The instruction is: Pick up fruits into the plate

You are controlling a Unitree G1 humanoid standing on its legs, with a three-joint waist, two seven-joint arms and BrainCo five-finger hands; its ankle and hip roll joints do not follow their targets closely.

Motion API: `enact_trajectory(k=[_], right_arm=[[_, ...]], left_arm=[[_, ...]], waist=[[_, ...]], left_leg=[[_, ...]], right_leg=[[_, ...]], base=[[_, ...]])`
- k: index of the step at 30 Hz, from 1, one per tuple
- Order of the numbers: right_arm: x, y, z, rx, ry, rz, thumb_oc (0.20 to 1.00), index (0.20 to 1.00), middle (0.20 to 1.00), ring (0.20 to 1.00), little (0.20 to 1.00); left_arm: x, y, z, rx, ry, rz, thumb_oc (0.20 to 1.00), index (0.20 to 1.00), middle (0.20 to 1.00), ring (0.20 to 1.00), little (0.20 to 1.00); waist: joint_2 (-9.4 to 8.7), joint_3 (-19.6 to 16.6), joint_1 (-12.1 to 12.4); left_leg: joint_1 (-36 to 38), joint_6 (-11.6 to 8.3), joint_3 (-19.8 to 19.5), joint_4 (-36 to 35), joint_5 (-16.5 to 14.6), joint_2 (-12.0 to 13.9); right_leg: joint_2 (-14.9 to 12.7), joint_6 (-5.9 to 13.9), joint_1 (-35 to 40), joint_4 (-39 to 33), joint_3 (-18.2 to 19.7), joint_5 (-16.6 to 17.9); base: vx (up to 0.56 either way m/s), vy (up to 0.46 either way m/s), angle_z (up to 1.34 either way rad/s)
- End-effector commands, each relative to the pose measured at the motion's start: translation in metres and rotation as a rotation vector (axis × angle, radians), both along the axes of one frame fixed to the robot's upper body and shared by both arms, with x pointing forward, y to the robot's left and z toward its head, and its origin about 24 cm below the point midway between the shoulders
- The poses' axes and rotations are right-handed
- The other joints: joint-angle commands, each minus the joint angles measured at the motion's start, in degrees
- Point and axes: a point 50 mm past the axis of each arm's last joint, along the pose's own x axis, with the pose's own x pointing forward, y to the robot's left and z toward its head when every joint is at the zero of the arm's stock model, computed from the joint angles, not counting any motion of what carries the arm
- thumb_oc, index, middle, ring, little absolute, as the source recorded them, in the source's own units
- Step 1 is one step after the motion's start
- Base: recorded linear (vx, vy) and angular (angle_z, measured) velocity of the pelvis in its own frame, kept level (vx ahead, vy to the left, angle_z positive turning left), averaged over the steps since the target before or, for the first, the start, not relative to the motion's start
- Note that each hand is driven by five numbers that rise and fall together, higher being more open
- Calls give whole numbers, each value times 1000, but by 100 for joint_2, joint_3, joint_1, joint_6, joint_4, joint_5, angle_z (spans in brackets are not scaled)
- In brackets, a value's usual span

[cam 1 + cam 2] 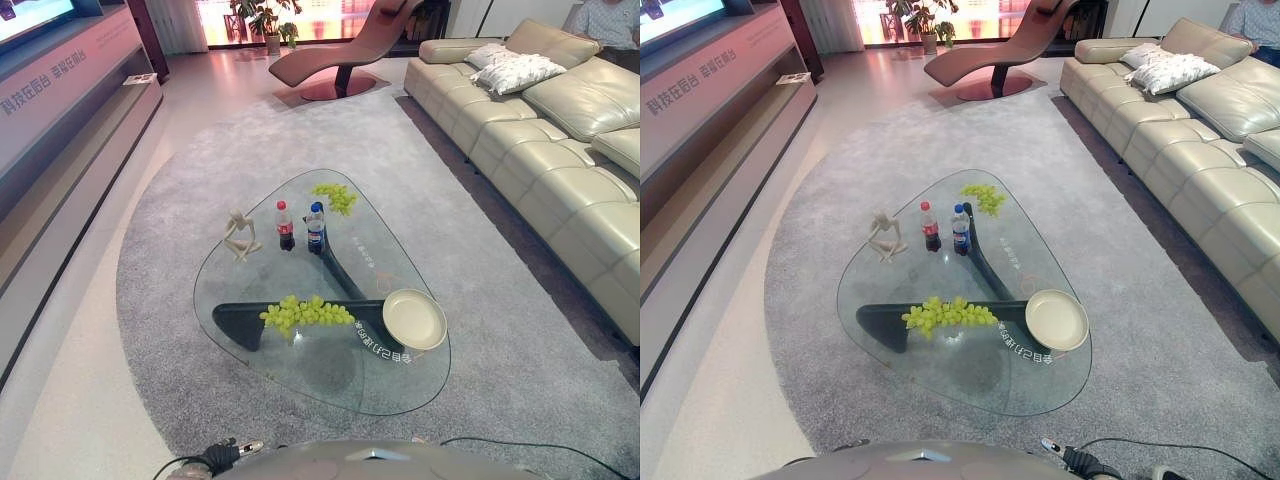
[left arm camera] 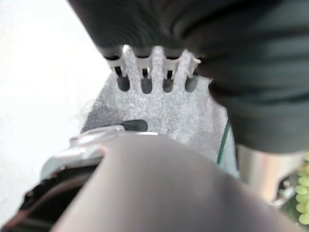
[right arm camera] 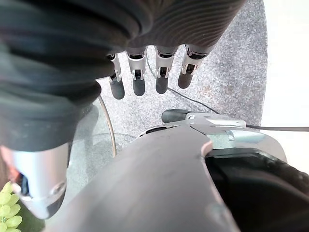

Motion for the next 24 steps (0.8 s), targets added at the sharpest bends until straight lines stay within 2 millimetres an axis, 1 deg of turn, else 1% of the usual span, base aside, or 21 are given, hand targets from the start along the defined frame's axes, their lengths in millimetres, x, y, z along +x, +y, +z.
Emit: enact_trajectory(k=[1, 5, 9, 15, 17, 20, 22, 24], right_arm=[[35, 8, 3, 9, -62, 54, 1000, 1000, 1000, 1000, 1000], [36, 5, 4, 7, -62, 53, 1000, 1000, 1000, 1000, 1000], [36, 4, 4, 5, -62, 54, 1000, 1000, 1000, 1000, 1000], [38, 7, 4, 4, -70, 59, 1000, 1000, 1000, 1000, 1000], [41, 6, 5, 2, -77, 68, 1000, 1000, 1000, 1000, 1000], [50, 5, 7, 0, -105, 75, 1000, 1000, 1000, 1000, 1000], [61, 6, 10, 0, -135, 79, 1000, 1000, 1000, 1000, 1000], [68, 6, 12, 6, -164, 76, 1000, 1000, 1000, 1000, 1000]], left_arm=[[33, -5, 4, -1, -73, -54, 1000, 1000, 1000, 1000, 1000], [29, -3, 3, 41, -19, -34, 1000, 1000, 1000, 1000, 1000], [25, 0, 2, 75, -9, -35, 1000, 1000, 1000, 1000, 1000], [29, -2, 3, 97, -31, -64, 1000, 1000, 1000, 1000, 1000], [34, -4, 4, 77, -54, -87, 1000, 1000, 1000, 1000, 1000], [50, -6, 8, 85, -103, -148, 1000, 1000, 1000, 1000, 1000], [66, -9, 12, 93, -159, -175, 1000, 1000, 1000, 1000, 1000], [77, -12, 16, 83, -203, -175, 1000, 1000, 1000, 1000, 1000]], waist=[[-6, 458, 124], [-4, 475, 147], [-10, 509, 157], [-30, 607, 158], [-32, 665, 141], [-28, 815, 125], [-19, 961, 111], [-10, 1061, 98]], left_leg=[[452, 73, 293, 95, -767, -46], [456, 84, 308, 98, -784, -34], [442, 86, 321, 121, -787, -28], [386, 84, 306, 146, -779, -18], [339, 79, 300, 166, -772, -14], [175, 95, 296, 256, -771, 4], [11, 108, 278, 327, -748, 16], [-74, 113, 262, 350, -729, 19]], right_leg=[[-107, 138, 28, 226, 77, -71], [-110, 146, 21, 226, 66, -73], [-116, 138, 10, 233, 56, -76], [-114, 138, -64, 264, 79, -65], [-109, 139, -129, 289, 122, -62], [-107, 132, -336, 404, 182, -70], [-86, 110, -532, 504, 234, -73], [-69, 100, -637, 559, 264, -75]], base=[[0, 0, 0], [0, 0, 0], [0, 0, 0], [0, 0, 0], [0, 0, 0], [-62, -17, -2], [-66, -16, 0], [-60, -18, 1]])
